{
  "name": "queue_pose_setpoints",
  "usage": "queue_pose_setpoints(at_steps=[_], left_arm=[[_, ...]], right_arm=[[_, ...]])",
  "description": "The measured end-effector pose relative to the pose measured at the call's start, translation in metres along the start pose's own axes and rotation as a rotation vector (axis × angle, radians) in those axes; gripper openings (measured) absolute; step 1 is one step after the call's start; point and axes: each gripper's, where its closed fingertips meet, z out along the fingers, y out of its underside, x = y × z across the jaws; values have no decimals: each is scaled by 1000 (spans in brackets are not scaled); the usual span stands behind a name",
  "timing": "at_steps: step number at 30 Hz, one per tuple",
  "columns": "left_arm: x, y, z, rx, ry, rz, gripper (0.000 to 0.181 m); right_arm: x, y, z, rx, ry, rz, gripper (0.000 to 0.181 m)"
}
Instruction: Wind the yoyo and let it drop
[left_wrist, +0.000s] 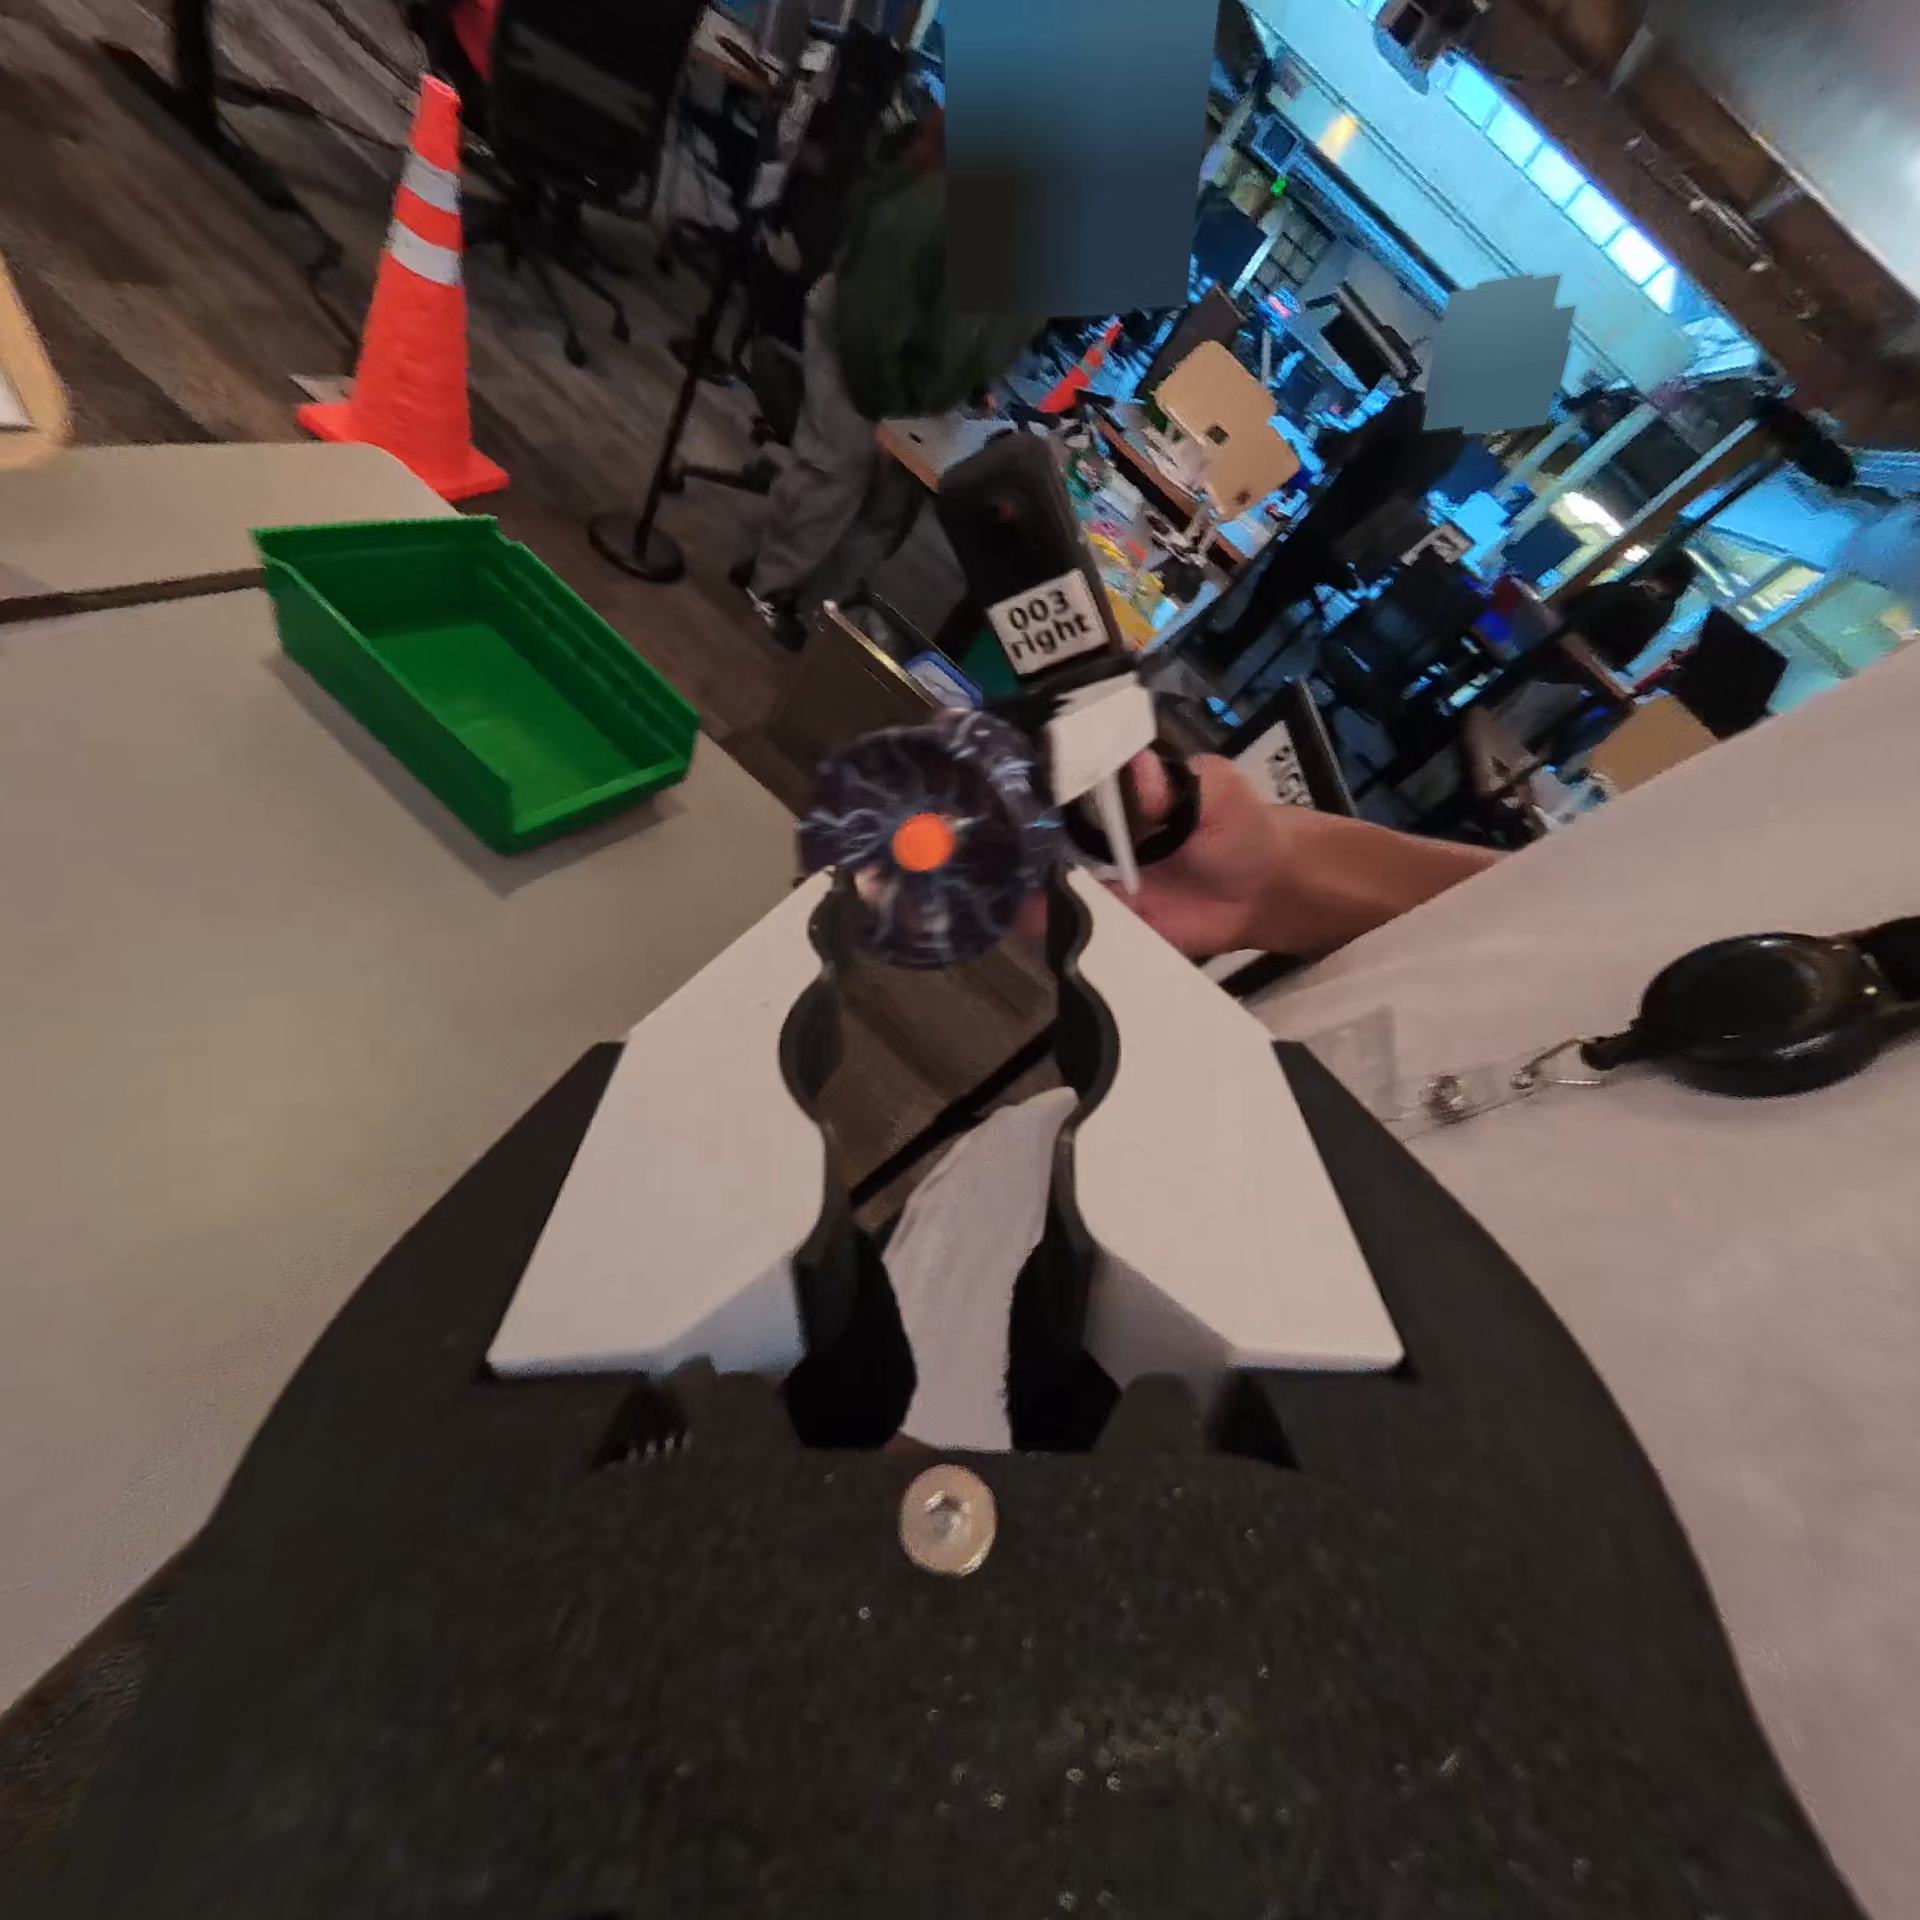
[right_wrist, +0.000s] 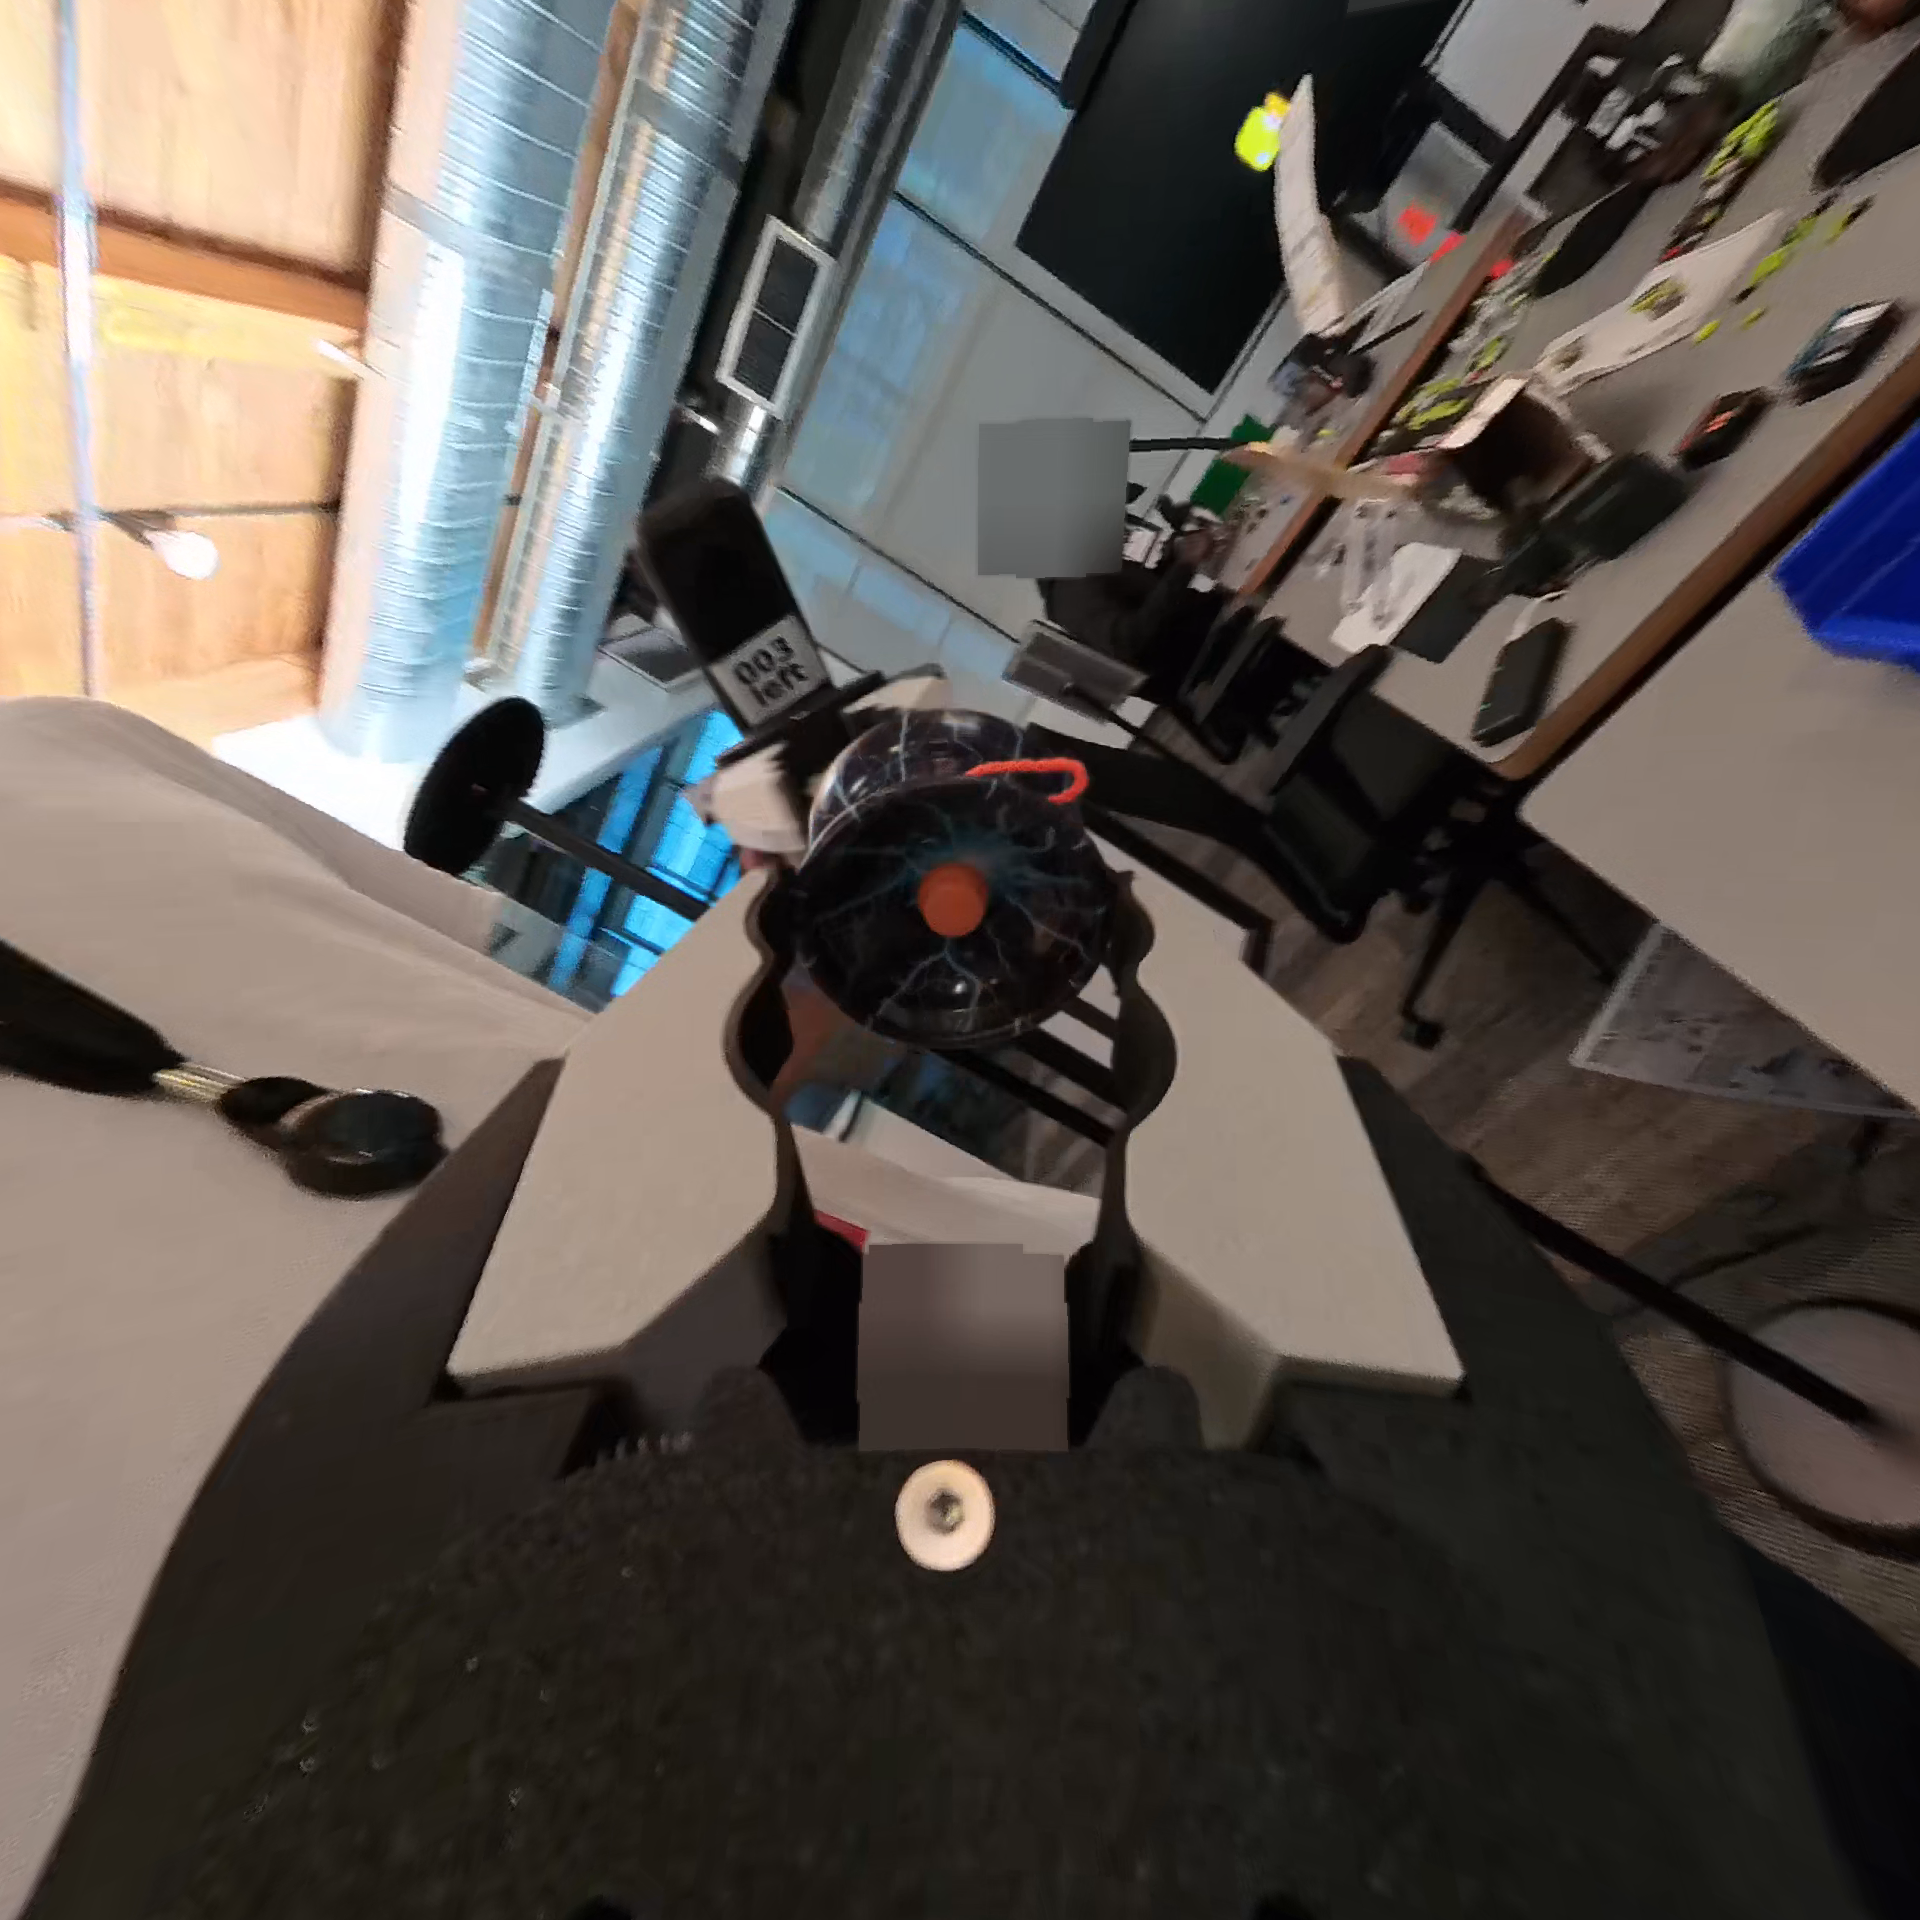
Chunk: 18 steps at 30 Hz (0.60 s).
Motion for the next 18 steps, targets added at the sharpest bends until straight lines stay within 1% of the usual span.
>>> queue_pose_setpoints(at_steps=[2, 4, 6, 9, 11, 12, 13, 15, 16, 17, 18], left_arm=[[10, 5, 9, -32, 16, -2, 34], [13, 10, 20, -60, 1, 12, 33], [8, 11, 25, -60, -55, 22, 25], [8, 13, 27, -56, -64, 46, 12], [14, 12, 26, -30, -54, 98, 4], [17, 11, 25, -22, -35, 97, 0], [21, 12, 24, -19, -1, 86, 0], [25, 11, 22, 4, 23, 88, 0], [28, 10, 22, 15, 37, 87, 0], [31, 9, 21, 22, 57, 83, 0], [34, 8, 21, 32, 68, 83, 0]], right_arm=[[5, 3, 2, -9, 55, -59, 60], [2, 3, 6, -13, 44, -74, 60], [2, 5, 8, -23, 43, -75, 60], [8, 9, 7, -57, 76, -96, 60], [3, 10, 6, -76, 42, -100, 60], [-1, 10, 6, -89, 22, -108, 61], [-7, 8, 4, -95, -21, -104, 60], [-14, -1, -1, -95, -83, -71, 72], [-14, -6, -4, -106, -95, -73, 69], [-15, -9, -8, -136, -114, -83, 62], [-14, -10, -10, -178, -129, -86, 58]])
